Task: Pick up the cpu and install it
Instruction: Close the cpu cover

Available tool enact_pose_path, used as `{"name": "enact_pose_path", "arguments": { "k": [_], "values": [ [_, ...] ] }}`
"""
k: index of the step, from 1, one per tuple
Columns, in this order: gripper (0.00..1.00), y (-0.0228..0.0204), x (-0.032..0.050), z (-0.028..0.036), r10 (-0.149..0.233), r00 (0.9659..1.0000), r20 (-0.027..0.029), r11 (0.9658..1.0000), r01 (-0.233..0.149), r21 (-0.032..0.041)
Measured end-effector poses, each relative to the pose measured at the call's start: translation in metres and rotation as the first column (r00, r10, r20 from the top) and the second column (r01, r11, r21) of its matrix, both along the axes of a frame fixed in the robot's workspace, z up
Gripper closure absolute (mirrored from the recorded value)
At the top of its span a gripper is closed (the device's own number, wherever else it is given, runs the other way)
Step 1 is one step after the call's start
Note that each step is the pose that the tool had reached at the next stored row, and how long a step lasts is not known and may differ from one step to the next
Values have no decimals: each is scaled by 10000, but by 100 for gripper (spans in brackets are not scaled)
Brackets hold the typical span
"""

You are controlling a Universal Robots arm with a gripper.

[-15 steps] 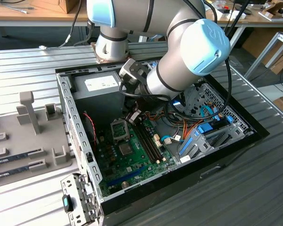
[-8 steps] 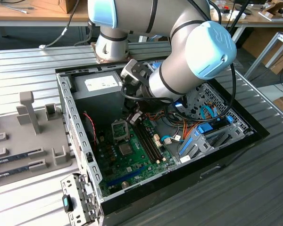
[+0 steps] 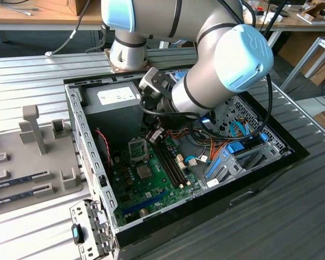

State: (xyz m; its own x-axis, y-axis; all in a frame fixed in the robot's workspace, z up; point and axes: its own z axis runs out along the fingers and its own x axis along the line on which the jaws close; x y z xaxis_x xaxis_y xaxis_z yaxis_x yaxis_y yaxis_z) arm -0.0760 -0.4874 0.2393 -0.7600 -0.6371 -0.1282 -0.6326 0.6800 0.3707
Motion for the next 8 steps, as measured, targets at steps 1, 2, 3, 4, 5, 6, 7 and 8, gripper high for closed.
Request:
{"name": "enact_pose_path", "arguments": {
  "k": [1,2,3,4,5,6,7,8],
  "values": [
    [89,-5,0,0,1,10000,-1,10000,-1,15],
    [89,-14,0,1,1,10000,-1,10000,-1,36],
    [89,-22,0,1,0,10000,0,10000,0,51],
    [89,-39,0,1,0,10000,0,10000,0,82],
    [89,-56,0,1,0,10000,-1,9999,0,107],
    [89,-67,0,1,0,10000,0,9999,0,123],
    [89,-76,0,1,-1,10000,0,9999,1,135],
    [89,-92,0,1,0,10000,-1,9999,0,156]
  ]
}}
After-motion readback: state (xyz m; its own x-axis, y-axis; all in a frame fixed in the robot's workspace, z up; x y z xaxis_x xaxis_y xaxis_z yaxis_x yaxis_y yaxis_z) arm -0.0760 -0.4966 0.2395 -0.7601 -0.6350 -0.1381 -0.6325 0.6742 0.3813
